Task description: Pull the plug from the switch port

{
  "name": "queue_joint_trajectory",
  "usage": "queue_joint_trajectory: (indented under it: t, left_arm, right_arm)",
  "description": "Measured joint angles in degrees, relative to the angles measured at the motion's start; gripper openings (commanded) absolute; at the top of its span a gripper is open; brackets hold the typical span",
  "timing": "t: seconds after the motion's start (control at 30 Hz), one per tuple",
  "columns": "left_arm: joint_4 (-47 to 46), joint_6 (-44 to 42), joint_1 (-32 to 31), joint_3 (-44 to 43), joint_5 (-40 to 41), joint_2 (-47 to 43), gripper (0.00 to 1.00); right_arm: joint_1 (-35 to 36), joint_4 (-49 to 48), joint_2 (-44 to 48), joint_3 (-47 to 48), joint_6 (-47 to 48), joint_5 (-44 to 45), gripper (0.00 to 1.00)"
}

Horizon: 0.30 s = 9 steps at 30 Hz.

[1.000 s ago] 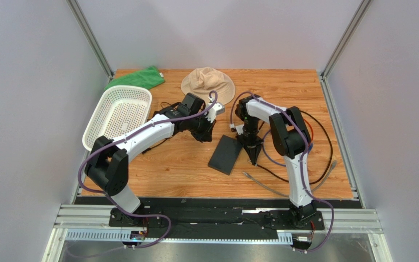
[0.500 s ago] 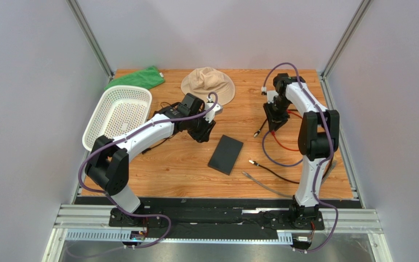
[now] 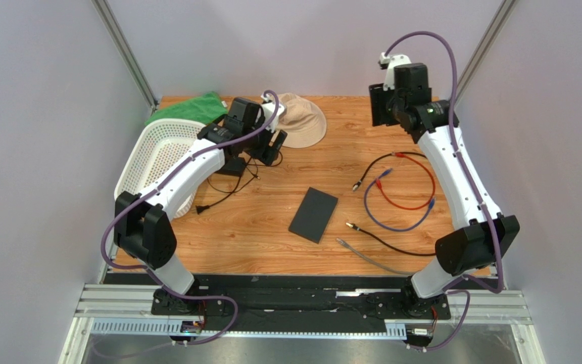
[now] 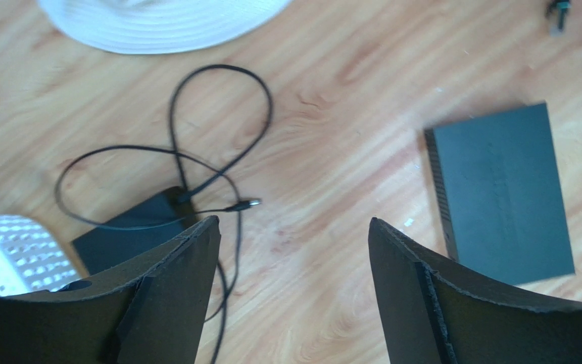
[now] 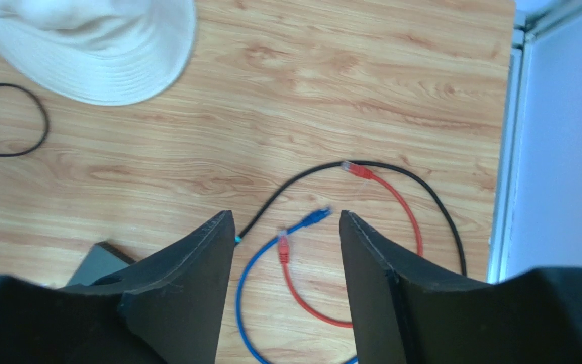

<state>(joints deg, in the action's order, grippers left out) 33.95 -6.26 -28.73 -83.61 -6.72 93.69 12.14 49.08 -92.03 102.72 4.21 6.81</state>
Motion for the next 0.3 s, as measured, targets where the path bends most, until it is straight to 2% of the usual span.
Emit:
queue_joint_trajectory:
  t: [0.03, 0.13, 0.3]
  left_arm:
    - [0.2, 0.04, 0.7, -0.79, 0.96, -0.02, 0.83]
    - [1.18, 0.15, 3.17, -3.56, 2.71, -0.33, 0.95]
    - [3.06, 1.11, 12.33, -4.31, 4.02, -5.57, 0.96]
  right_arm:
    - [2.19, -0.92, 0.96, -0.83, -0.7, 1.4, 0.73]
    - [7.02, -3.28, 2.08, -4.35, -1.95, 3.78, 0.74]
    - [7.72, -3.52, -0.07, -8.15, -2.6, 4.55, 0.73]
